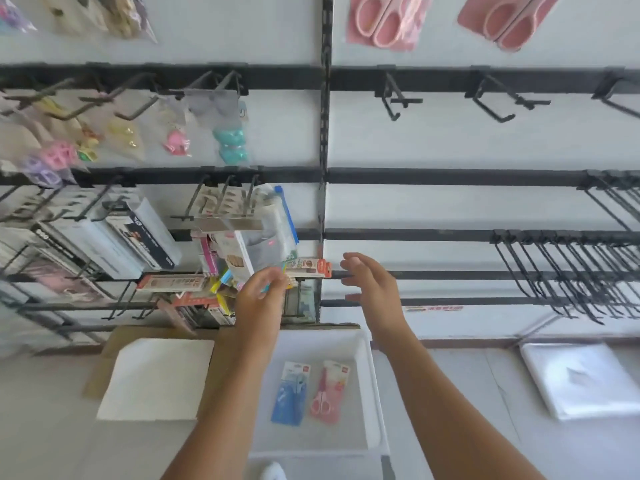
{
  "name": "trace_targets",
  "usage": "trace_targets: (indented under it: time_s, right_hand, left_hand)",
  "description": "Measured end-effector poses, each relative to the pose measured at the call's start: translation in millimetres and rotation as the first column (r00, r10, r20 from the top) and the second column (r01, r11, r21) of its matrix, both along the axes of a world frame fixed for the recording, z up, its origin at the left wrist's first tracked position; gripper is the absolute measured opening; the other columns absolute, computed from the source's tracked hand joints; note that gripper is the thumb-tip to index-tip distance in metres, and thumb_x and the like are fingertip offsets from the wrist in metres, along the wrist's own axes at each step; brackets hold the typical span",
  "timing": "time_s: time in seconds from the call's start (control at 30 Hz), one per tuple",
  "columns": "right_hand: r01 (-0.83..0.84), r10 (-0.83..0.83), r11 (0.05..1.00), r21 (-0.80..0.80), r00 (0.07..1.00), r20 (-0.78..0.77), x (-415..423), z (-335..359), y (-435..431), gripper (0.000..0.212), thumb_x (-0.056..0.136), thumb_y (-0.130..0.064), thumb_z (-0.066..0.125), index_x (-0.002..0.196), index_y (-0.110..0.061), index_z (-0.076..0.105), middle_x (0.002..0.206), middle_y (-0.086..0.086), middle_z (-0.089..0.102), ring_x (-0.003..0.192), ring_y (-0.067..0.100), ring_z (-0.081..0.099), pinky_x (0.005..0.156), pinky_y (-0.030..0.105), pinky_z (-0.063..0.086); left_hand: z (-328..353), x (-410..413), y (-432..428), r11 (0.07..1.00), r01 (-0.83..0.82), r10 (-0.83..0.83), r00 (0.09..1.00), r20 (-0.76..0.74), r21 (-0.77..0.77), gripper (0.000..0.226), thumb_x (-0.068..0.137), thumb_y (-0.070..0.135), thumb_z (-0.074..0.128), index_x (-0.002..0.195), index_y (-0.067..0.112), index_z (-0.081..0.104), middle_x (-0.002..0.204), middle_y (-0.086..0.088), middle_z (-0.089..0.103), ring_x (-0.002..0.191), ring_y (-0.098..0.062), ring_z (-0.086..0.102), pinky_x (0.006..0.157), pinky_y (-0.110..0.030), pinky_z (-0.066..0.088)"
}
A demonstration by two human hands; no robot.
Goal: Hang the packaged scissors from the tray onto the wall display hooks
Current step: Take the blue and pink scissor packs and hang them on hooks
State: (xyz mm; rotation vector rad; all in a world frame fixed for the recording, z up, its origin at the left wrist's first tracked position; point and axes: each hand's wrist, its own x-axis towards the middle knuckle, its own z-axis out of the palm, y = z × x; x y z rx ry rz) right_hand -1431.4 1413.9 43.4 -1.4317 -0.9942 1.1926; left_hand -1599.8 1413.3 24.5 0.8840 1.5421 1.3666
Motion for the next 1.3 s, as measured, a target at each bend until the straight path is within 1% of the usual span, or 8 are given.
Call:
trace_targets:
  time_s: [0.17, 0.27, 0.43, 0.67, 0.83, 1.03, 1.17, 1.3]
  right_hand:
    - [0.079, -0.079, 0.99, -0.117, 0.997, 0.008, -43, -43, -1, 0.025, 0.105, -0.031, 0.051, 0.097, -0.031, 0.076, 0.092, -0.018, 0.075, 0.086, 0.011, 0.07, 0.076, 0.032, 0.055]
    - [0.107, -0.104, 0.972, -0.207, 0.994, 0.023, -55, -77, -9, 0.026, 0.104, -0.031, 0.051, 0.094, -0.032, 0.075, 0.101, -0.011, 0.075, 0.094, 0.019, 0.069, 0.075, 0.034, 0.054]
    - [0.137, -0.136, 0.925, -0.353, 0.99, 0.028, -60, -132, -25, 0.029, 0.106, -0.029, 0.048, 0.103, -0.019, 0.075, 0.108, -0.003, 0.073, 0.097, 0.026, 0.068, 0.071, 0.031, 0.051]
    - [0.154, -0.155, 0.898, -0.413, 0.987, 0.033, -48, -201, -32, 0.037, 0.108, -0.032, 0.045, 0.107, -0.008, 0.074, 0.104, 0.002, 0.075, 0.084, 0.018, 0.068, 0.058, 0.017, 0.052]
    - [0.166, -0.154, 0.881, -0.443, 0.986, 0.063, -42, -247, -33, 0.033, 0.107, -0.032, 0.047, 0.095, -0.02, 0.075, 0.101, -0.001, 0.075, 0.081, 0.019, 0.065, 0.07, 0.03, 0.053]
    - [0.178, -0.092, 0.827, -0.533, 0.979, 0.183, -37, -291, -31, 0.028, 0.102, -0.031, 0.05, 0.098, -0.018, 0.075, 0.095, -0.004, 0.073, 0.084, 0.017, 0.064, 0.072, 0.031, 0.049]
    - [0.174, -0.019, 0.796, -0.58, 0.965, 0.263, -33, -305, -31, 0.023, 0.1, -0.026, 0.052, 0.104, -0.016, 0.072, 0.087, -0.01, 0.067, 0.075, 0.006, 0.06, 0.06, 0.021, 0.043]
    - [0.169, 0.097, 0.761, -0.626, 0.925, 0.368, -41, -320, -33, 0.038, 0.097, -0.025, 0.053, 0.134, -0.02, 0.06, 0.13, -0.001, 0.064, 0.101, 0.017, 0.066, 0.082, 0.032, 0.056]
  left_hand:
    - [-45, -36, 8, 0.989, 0.097, -0.098, 0.995, -0.011, -0.11, 0.011, 0.095, 0.021, 0.064, 0.098, 0.029, 0.072, 0.104, 0.003, 0.073, 0.107, -0.027, 0.067, 0.099, -0.049, 0.05]
    - [-72, -46, 2, 0.974, 0.135, -0.14, 0.99, -0.017, -0.18, 0.019, 0.097, 0.017, 0.062, 0.114, 0.013, 0.071, 0.111, -0.005, 0.073, 0.107, -0.024, 0.067, 0.098, -0.043, 0.052]
    - [-130, -54, -8, 0.935, 0.14, -0.162, 0.986, -0.042, -0.326, 0.012, 0.095, 0.026, 0.063, 0.092, 0.034, 0.071, 0.107, 0.001, 0.073, 0.107, -0.025, 0.068, 0.097, -0.045, 0.054]
    - [-206, -44, -9, 0.9, 0.159, -0.183, 0.983, -0.019, -0.405, 0.014, 0.098, 0.025, 0.06, 0.107, 0.022, 0.07, 0.108, 0.005, 0.07, 0.106, -0.023, 0.066, 0.086, -0.029, 0.05]
    - [-259, -35, -9, 0.864, 0.147, -0.226, 0.968, -0.111, -0.481, 0.009, 0.097, 0.03, 0.06, 0.099, 0.027, 0.068, 0.11, -0.002, 0.073, 0.103, -0.023, 0.068, 0.087, -0.039, 0.056]
    - [-329, -23, -10, 0.562, 0.074, -0.603, 0.718, -0.347, -0.823, 0.063, 0.085, 0.048, 0.068, 0.138, 0.02, 0.049, 0.134, -0.015, 0.056, 0.123, -0.041, 0.053, 0.096, -0.045, 0.047]
    - [-346, -10, -11, 0.528, 0.055, -0.676, 0.632, -0.38, -0.848, 0.084, 0.077, 0.044, 0.077, 0.145, 0.022, 0.033, 0.132, -0.019, 0.048, 0.124, -0.041, 0.048, 0.099, -0.044, 0.041]
    - [-354, -3, -5, 0.492, 0.04, -0.671, 0.654, -0.35, -0.87, 0.093, 0.071, 0.033, 0.085, 0.144, 0.021, 0.029, 0.131, -0.021, 0.047, 0.123, -0.041, 0.048, 0.1, -0.044, 0.037]
